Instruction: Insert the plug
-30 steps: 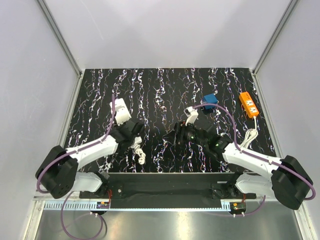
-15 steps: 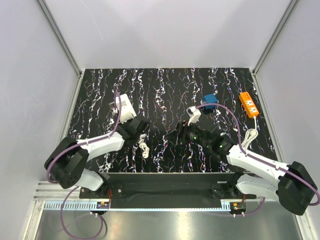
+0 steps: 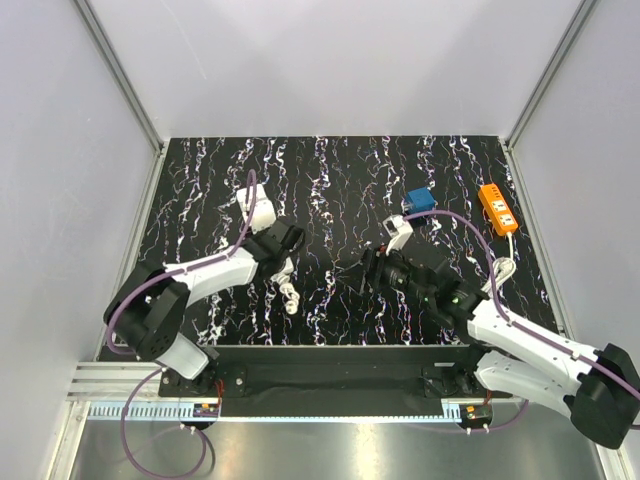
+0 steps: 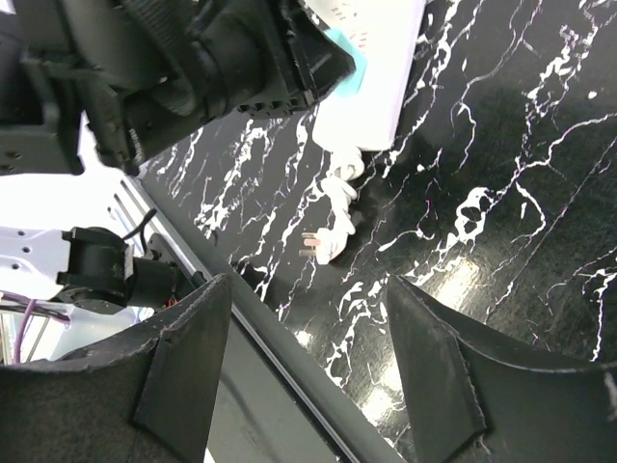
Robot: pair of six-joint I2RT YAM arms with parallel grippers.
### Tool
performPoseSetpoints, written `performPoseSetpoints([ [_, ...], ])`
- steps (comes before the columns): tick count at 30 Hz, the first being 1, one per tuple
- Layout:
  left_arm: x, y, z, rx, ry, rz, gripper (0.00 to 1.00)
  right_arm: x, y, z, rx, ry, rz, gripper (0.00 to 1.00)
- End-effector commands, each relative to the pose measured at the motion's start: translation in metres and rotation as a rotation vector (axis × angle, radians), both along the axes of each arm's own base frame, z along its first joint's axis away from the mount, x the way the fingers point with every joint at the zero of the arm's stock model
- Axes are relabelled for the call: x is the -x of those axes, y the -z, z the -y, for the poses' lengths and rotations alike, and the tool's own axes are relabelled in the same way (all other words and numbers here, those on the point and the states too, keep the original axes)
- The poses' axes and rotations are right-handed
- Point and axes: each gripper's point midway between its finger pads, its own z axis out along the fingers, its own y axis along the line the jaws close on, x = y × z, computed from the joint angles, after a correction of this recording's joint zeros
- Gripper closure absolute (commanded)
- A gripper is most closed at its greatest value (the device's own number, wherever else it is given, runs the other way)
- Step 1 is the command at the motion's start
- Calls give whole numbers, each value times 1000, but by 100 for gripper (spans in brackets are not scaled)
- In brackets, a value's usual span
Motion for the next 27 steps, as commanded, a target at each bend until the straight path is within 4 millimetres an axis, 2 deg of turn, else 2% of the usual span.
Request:
performPoseSetpoints([
  [1, 57, 61, 3, -11, 173, -368, 100, -1, -1, 7, 10, 21, 33, 28],
  [3, 55, 71, 13, -6, 229, -416, 100, 1, 0, 8, 12, 21, 34, 28],
  [6, 59, 78, 13, -18, 228, -458, 100, 1, 3, 10, 23, 19, 38, 27],
  [10, 61, 76, 6, -12, 193, -408, 100, -1, 7, 12, 32, 32, 41, 26],
  [14, 65, 88, 9, -13, 235, -442, 100, -1, 6, 11, 32, 28, 40, 26],
  [17, 63, 88, 13, -6, 240, -449, 100, -1, 6, 11, 37, 28, 40, 26],
  [18, 57, 82, 14, -15, 243, -436, 100, -1, 6, 11, 37, 30, 38, 26],
  [19, 54, 77, 13, -35, 242, -433, 73, -1, 6, 12, 37, 30, 38, 26],
  [20, 48, 64, 12, -63, 241, -436, 55, -1, 4, 12, 38, 33, 39, 26],
  [22, 39, 46, 7, -111, 219, -408, 30, -2, 1, 12, 37, 37, 38, 26],
  [23, 31, 27, 9, -120, 228, -383, 11, -2, -4, 12, 33, 39, 39, 26],
  [24, 27, 17, 8, -134, 227, -369, 1, -2, -8, 12, 31, 41, 42, 26],
  [27, 13, -22, 10, -151, 242, -323, 1, -5, -20, 12, 31, 49, 46, 26],
])
